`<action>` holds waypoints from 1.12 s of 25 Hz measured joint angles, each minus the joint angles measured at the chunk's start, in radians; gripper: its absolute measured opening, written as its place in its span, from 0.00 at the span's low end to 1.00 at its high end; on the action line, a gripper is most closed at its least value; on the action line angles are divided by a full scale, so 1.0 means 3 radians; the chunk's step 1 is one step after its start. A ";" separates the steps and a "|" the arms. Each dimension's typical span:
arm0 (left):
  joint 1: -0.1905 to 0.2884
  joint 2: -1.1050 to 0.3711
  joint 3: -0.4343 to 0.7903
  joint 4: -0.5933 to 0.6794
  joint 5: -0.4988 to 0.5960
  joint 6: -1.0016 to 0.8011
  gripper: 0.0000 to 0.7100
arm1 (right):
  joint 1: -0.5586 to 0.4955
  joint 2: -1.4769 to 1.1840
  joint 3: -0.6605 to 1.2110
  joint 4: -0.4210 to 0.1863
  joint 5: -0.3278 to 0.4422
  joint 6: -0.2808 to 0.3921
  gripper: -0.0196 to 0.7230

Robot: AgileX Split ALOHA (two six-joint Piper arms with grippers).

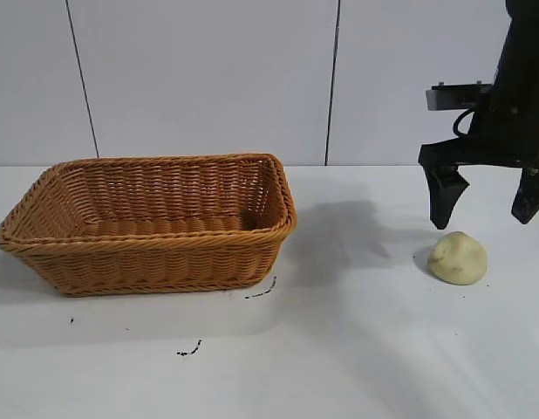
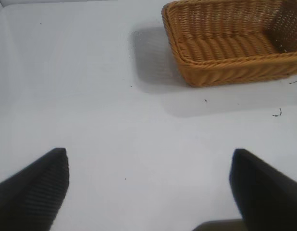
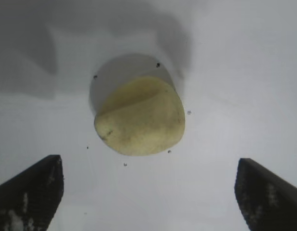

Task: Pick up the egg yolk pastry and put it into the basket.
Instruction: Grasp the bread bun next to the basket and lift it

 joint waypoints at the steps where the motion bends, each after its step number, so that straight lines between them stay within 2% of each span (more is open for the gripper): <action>1: 0.0000 0.0000 0.0000 0.0000 0.0000 0.0000 0.98 | 0.0000 0.0044 0.0000 0.0000 -0.0032 0.0003 0.96; 15: 0.0000 0.0000 0.0000 0.0000 0.0000 0.0000 0.98 | 0.0000 0.0308 -0.0001 0.0000 -0.0180 0.0020 0.96; 28: 0.0000 0.0000 0.0000 0.0000 0.0000 0.0000 0.98 | 0.0000 0.0308 -0.0001 0.0000 -0.0166 0.0020 0.96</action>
